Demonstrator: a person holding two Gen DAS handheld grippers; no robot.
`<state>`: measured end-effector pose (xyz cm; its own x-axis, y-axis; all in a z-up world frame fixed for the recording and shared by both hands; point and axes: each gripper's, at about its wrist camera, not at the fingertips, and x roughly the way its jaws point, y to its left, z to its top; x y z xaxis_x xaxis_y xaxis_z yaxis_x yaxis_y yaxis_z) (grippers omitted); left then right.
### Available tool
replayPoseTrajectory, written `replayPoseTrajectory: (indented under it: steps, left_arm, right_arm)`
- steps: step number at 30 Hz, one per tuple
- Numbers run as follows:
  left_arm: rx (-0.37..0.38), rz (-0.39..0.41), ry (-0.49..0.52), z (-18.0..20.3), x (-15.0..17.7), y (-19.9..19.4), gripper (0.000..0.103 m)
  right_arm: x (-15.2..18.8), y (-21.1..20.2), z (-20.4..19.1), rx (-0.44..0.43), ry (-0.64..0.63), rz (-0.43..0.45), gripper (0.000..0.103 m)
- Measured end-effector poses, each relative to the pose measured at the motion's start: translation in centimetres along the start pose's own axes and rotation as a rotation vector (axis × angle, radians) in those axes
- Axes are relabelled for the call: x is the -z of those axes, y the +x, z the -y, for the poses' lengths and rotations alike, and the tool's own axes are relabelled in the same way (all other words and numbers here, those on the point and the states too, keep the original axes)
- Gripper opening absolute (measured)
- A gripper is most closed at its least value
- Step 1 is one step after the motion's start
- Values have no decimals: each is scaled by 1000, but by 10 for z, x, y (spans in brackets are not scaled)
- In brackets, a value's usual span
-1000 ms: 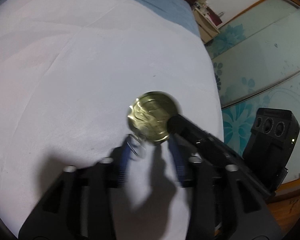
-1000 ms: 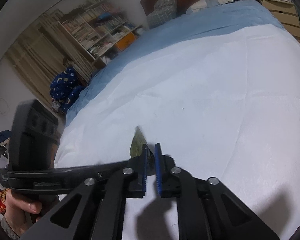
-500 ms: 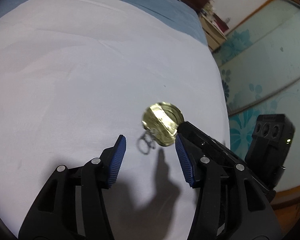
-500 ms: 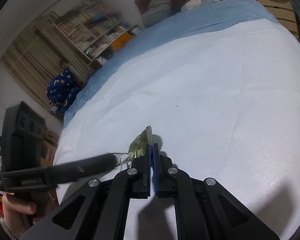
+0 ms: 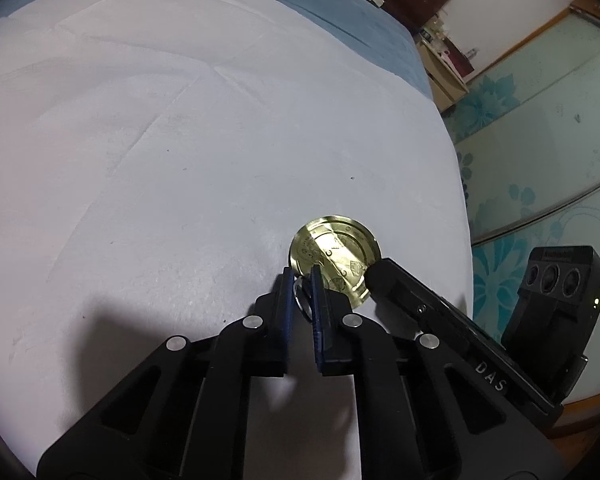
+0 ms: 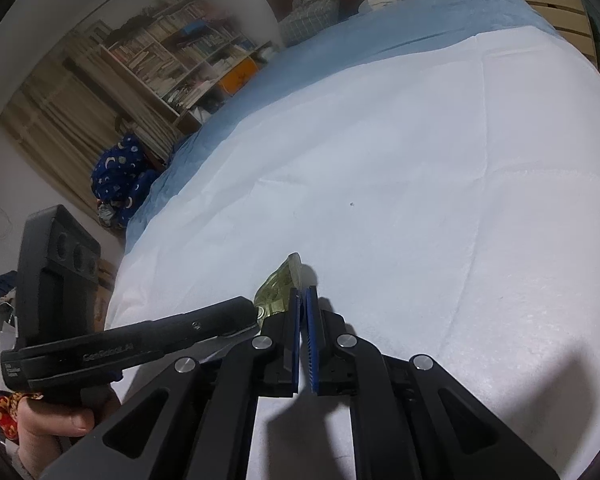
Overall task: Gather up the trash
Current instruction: 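Grasp the gold lid with the right tool while the left tool holds it, then carry the gold lid to the red basket and open the right tool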
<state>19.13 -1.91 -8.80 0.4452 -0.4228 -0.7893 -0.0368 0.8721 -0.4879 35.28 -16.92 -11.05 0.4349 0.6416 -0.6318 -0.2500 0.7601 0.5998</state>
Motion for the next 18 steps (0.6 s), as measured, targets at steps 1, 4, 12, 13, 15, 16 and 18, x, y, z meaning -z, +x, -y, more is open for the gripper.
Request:
replayPoseTrajectory:
  steps: [1,4,12,13,15,16,18]
  left_arm:
    - [-2,3,3,0,0,0,7]
    - [2,10,12,3,0,1,4]
    - [33,-5,20,5,1,1,3]
    - [29,-3,25,6,1,1,3]
    - [35,2,16,4,2,-1,3]
    - [39,6,16,5,4,-3,3]
    - [42,19,15,8,8,-7,3]
  right_arm:
    - [0,0,-1,2,-1,0,5]
    - [-1,-1,0,6,1,7,6]
    - [-2,4,-10,15,-40,1,26]
    - [-2,3,-7,22,-26,5,21]
    - [-2,0,-2,11,-3,14,6]
    - [-1,-3,-3,0,-5,20,5]
    - [2,-7,-8,-2,-21,22,4]
